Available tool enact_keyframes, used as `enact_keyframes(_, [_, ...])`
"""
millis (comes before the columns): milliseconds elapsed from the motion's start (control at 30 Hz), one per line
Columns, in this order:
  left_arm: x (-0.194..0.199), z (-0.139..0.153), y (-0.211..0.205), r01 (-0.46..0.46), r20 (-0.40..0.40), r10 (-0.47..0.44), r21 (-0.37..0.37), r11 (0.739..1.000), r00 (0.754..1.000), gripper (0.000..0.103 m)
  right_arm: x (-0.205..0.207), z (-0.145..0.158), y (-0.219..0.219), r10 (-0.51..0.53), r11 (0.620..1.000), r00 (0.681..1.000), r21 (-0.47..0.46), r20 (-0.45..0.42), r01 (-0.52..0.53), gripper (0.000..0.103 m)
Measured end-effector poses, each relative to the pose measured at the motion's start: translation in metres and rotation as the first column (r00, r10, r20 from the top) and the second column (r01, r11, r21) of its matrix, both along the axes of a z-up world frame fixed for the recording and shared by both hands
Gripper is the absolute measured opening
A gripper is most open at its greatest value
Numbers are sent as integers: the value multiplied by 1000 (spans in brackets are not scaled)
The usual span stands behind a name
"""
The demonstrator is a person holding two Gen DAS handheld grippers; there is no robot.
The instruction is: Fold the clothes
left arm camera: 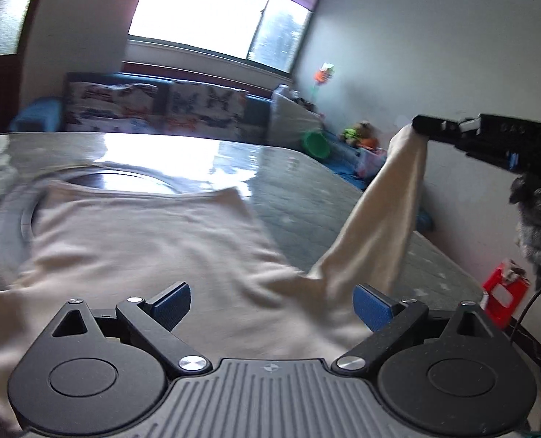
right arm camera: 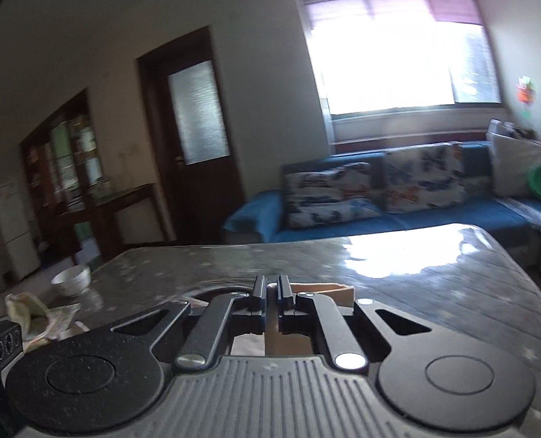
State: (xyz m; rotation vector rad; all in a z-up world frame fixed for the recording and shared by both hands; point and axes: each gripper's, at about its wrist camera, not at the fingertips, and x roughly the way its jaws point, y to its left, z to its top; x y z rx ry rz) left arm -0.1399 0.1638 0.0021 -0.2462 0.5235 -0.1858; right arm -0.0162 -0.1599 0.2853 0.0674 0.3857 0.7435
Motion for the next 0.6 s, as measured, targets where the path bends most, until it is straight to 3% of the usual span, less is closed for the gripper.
enact_keyframes(167, [-38, -3, 41, -138, -12, 138, 31, 990, 990, 98, -6, 2, 82, 192, 981, 981, -32, 15, -192, 5])
enact_keyframes(367, [-67, -9, 75, -264, -37, 264, 20, 964, 964, 98, -11, -26, 163, 353, 932, 933, -62, -72, -357, 6])
enact_keyframes(433, [-73, -10, 81, -283, -45, 283, 21, 959, 958, 98, -12, -37, 177, 385, 917, 917, -67, -107, -393, 8])
enact_keyframes(600, [-74, -11, 84, -300, -48, 302, 30, 953, 952, 98, -12, -38, 175, 386, 910, 914, -111, -127, -400, 9])
